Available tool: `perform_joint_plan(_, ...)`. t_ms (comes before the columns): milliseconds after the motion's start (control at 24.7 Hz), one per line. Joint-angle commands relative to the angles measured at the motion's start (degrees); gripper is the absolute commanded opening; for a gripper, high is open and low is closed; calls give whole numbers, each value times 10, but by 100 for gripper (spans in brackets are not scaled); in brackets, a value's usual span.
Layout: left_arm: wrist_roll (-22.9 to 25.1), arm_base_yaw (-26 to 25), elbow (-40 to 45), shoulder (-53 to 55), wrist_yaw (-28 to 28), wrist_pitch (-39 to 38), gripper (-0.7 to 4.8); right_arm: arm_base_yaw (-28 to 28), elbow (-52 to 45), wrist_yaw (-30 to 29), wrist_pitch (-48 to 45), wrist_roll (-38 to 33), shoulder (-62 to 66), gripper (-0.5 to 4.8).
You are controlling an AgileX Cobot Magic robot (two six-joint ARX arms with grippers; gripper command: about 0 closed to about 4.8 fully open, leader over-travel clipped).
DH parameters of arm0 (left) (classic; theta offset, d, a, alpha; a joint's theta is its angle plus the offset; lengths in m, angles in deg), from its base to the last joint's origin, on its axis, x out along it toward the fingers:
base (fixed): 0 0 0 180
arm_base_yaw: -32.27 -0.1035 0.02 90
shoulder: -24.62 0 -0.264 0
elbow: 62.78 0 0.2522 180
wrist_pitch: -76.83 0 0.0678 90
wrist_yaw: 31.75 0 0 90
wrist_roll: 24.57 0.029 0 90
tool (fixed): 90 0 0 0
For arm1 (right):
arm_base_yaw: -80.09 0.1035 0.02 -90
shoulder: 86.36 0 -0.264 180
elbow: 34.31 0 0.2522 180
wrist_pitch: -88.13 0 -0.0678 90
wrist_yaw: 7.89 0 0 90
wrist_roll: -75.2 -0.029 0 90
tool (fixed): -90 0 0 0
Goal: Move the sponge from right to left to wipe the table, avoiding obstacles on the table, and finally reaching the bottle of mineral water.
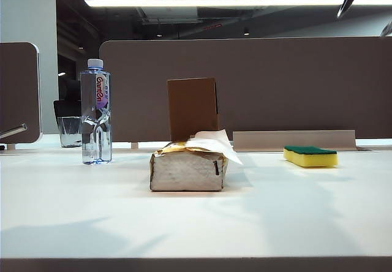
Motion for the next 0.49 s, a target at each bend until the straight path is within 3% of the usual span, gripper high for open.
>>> perform_joint_plan(40, 19, 0, -3, 35, -1, 8, 351, 0, 28, -6, -24, 3, 71, 423)
perform_joint_plan(485, 56, 0, -5, 113, -2, 13, 351, 1, 100, -18, -68, 5, 256, 423)
